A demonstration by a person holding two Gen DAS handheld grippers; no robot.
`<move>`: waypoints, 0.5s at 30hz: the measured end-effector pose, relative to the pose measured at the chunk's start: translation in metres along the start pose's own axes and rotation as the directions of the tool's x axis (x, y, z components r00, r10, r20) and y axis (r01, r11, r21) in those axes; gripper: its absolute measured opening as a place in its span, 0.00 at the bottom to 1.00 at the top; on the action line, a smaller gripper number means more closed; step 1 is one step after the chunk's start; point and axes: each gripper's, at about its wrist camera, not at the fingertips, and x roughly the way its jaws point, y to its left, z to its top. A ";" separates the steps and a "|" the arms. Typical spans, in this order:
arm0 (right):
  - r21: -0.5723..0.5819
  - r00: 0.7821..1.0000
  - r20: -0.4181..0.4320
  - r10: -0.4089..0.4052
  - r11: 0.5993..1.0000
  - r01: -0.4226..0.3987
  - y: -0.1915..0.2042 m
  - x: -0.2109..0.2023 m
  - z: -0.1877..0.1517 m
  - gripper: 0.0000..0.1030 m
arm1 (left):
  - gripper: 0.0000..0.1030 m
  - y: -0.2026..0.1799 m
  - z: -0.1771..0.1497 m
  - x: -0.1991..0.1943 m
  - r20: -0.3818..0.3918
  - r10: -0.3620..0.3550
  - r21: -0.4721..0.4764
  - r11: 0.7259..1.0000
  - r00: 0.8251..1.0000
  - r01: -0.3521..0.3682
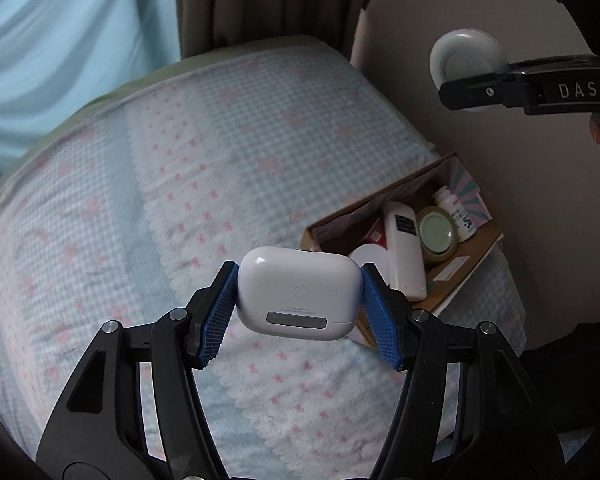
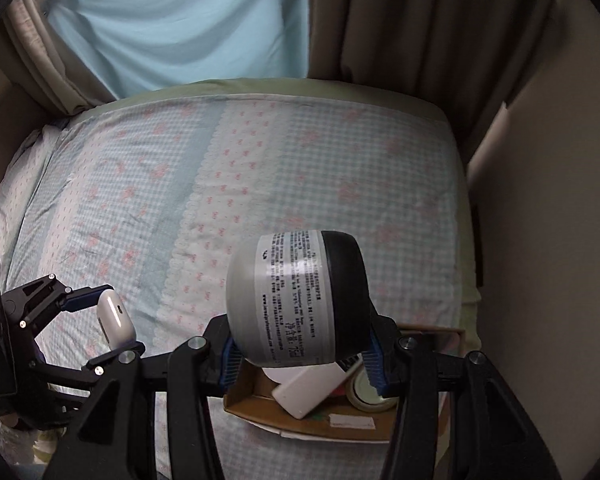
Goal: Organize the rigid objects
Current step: 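Lift and carry the earbud case and small jar over the box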
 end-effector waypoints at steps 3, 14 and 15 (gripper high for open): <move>0.064 0.999 -0.004 -0.033 0.997 0.034 -0.034 -0.012 -0.023 0.45 | 0.57 -0.029 0.010 0.010 -0.008 -0.029 0.040 0.999 1.000 0.029; 0.258 0.998 -0.048 -0.052 0.964 0.062 -0.115 -0.001 -0.091 0.45 | 0.57 -0.100 0.008 0.070 -0.118 -0.076 0.119 0.989 0.990 0.090; 0.269 0.998 -0.054 -0.046 0.961 0.058 -0.120 0.005 -0.094 0.45 | 0.57 -0.102 0.007 0.077 -0.130 -0.074 0.119 0.989 0.989 0.090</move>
